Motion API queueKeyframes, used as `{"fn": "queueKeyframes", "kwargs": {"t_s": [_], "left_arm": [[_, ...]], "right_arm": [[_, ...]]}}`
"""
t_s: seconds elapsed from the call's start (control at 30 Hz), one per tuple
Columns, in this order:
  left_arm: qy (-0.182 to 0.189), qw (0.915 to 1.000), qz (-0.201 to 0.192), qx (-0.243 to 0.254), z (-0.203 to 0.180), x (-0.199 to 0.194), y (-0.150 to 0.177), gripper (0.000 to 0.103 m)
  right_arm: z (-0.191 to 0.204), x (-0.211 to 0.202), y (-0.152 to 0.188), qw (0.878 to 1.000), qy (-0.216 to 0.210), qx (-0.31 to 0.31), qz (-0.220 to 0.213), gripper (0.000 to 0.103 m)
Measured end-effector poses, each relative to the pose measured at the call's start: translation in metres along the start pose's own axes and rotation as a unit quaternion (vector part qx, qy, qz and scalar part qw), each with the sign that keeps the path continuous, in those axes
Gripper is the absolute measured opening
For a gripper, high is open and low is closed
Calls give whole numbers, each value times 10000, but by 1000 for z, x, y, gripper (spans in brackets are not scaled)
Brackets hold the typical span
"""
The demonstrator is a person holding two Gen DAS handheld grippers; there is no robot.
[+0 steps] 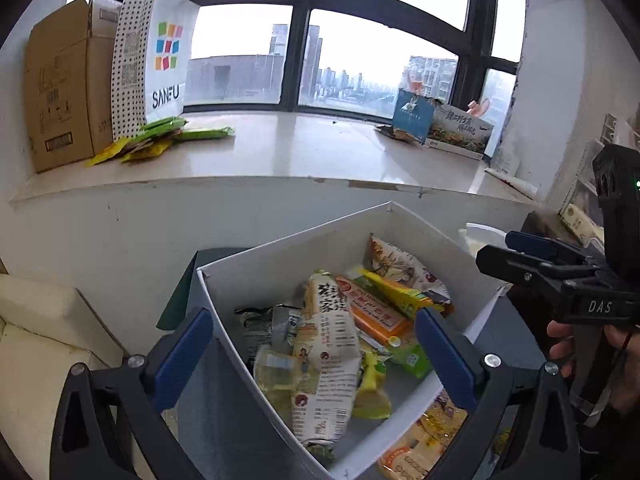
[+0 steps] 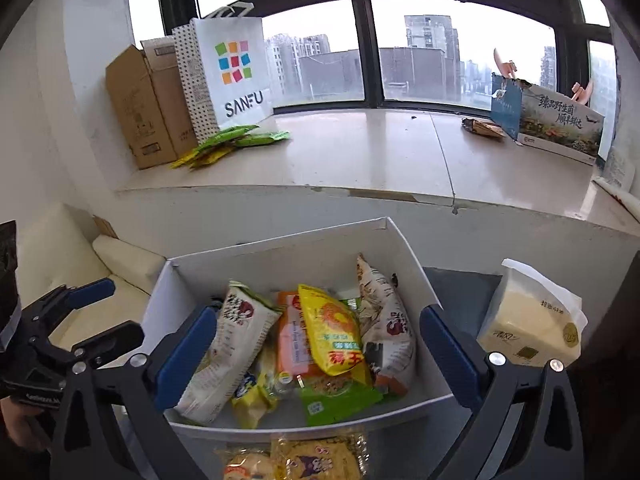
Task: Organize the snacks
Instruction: 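Lower both held snacks into the white box and release them, then grasp green garlic pea bag with right tool while left tool grasps yellow bread packet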
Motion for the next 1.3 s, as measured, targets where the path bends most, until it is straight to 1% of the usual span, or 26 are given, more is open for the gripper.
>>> {"fn": "queueKeyframes", "kwargs": {"t_s": [0.1, 0.23, 0.37, 0.43, 0.47, 0.53, 0.57, 0.63, 0.7, 0.8, 0.87, 0.93, 1.03, 1.1, 1.2, 1.3], "left_arm": [[88, 9998, -170, 112, -11, -24, 0, 103], [321, 9978, -548, 179, -30, -66, 10, 103], [607, 9933, -966, 173, -49, -107, 29, 103], [740, 9908, -1125, 152, -60, -124, 44, 103], [795, 9897, -1176, 164, -64, -131, 51, 103], [840, 9889, -1188, 289, -76, -140, 68, 103], [879, 9894, -1120, 285, -81, -142, 78, 103], [1048, 9902, -903, 200, -87, -140, 95, 103], [793, 9934, -829, 45, -90, -140, 112, 103], [826, 9939, -725, -29, -94, -140, 128, 103], [745, 9950, -653, 150, -103, -140, 135, 103], [734, 9954, -567, 251, -107, -140, 141, 103], [753, 9955, -505, 278, -109, -139, 144, 103], [733, 9956, -509, 273, -109, -139, 145, 103], [746, 9959, -438, 260, -107, -137, 144, 103], [745, 9962, -344, 285, -108, -135, 146, 103]], "right_arm": [[1, -22, 8, 9996, -228, 41, -165, 103], [4, -63, 27, 9975, -518, -39, -485, 103], [-2, -119, 61, 9890, -1005, -1, -1085, 103], [-10, -141, 81, 9833, -1297, -6, -1275, 103], [-15, -151, 93, 9820, -1378, 7, -1293, 103], [-23, -165, 116, 9845, -1316, 10, -1160, 103], [-27, -170, 130, 9875, -1221, -5, -1000, 103], [-38, -178, 154, 9923, -861, 100, -886, 103], [-49, -184, 178, 9950, -540, 219, -816, 103], [-61, -187, 211, 9962, -163, 468, -710, 103], [-66, -185, 231, 9969, -58, 549, -561, 103], [-65, -178, 248, 9985, -20, 409, -353, 103], [-60, -166, 258, 9996, 219, 85, -134, 103], [-56, -157, 256, 9997, 238, -62, -41, 103], [-56, -144, 253, 9997, 194, -91, 69, 103], [-61, -123, 246, 9990, 387, 3, 219, 103]]}}
Point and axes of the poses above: each gripper's, at about its wrist camera, not at the fingertips, and x roughly the way its jaws point, z to its left, y to its underside, the point moved 1 cm from there along x, roughly the way its jaws point, and after that the axes turned 11 degrees about x, right-handed, at the moved point
